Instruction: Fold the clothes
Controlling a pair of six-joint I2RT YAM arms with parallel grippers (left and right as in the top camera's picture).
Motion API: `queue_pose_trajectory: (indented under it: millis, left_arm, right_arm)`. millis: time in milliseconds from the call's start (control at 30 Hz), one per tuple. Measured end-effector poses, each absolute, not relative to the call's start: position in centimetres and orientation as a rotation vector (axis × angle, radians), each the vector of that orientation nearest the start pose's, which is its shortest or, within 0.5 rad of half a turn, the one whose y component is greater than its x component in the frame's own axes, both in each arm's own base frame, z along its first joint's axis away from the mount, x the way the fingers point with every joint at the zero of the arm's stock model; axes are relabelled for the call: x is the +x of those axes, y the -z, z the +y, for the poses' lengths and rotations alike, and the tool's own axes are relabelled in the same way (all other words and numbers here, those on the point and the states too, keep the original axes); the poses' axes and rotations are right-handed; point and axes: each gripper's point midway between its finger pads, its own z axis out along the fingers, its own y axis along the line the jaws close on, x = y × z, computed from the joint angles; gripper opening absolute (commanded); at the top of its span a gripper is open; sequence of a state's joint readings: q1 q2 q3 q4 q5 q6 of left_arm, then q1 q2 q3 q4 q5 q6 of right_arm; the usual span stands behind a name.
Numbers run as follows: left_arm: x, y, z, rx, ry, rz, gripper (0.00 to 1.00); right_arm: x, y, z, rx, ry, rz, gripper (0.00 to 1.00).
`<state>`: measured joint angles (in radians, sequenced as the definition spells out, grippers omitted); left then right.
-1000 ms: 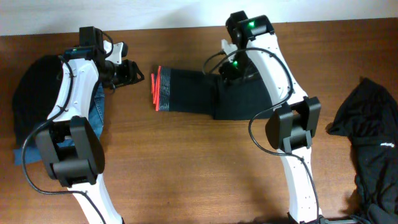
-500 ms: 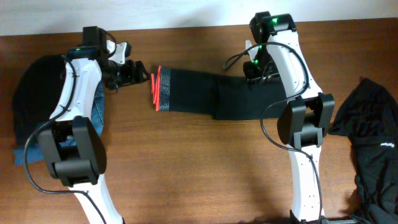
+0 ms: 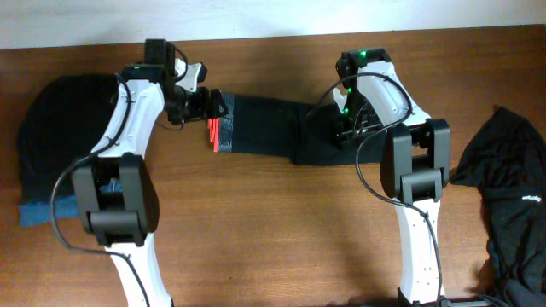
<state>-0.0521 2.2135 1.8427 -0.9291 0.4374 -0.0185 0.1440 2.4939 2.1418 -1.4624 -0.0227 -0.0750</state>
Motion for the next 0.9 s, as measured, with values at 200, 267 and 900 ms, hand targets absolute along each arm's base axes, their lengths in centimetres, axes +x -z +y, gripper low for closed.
queue_pose_trajectory:
  millis: [200,267,900]
  left_arm:
    - [49.0,-2.9,-9.8,0.119,0.648,2.863,0.87]
    - [48.9,-1.9,-9.8,0.115,0.651,2.879,0.87]
    - [47.8,-1.6,-12.9,0.177,0.780,2.892,0.00]
  right_arm:
    - [41.8,-0.6,6.5,-0.366,-0.024,3.362,0.53]
    - [41.8,-0.6,6.5,-0.365,-0.024,3.361,0.52]
    - [41.8,-0.6,6.5,-0.366,-0.025,3.361,0.48]
